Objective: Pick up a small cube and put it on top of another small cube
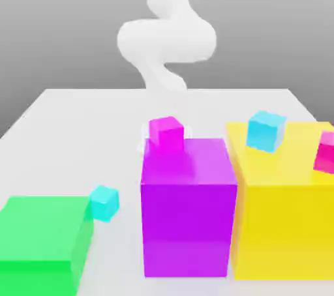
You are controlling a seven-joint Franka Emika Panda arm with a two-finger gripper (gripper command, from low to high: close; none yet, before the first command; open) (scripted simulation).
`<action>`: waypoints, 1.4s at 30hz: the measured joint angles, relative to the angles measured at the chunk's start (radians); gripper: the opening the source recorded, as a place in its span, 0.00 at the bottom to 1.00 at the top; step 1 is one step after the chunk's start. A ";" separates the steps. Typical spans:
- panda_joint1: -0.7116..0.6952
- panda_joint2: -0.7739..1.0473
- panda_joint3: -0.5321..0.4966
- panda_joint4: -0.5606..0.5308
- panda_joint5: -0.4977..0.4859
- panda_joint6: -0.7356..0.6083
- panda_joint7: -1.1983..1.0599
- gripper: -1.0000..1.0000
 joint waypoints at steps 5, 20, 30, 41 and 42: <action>-0.068 0.140 -0.039 -0.164 -0.043 0.125 0.003 0.50; -0.258 0.738 -0.191 -0.602 -0.004 0.624 -0.107 0.50; -0.433 0.948 0.000 -0.576 0.098 0.798 -0.183 0.00; -0.404 0.680 -0.060 -0.620 -0.016 0.575 -0.102 0.00; -0.407 0.650 -0.063 -0.618 -0.020 0.551 -0.104 0.00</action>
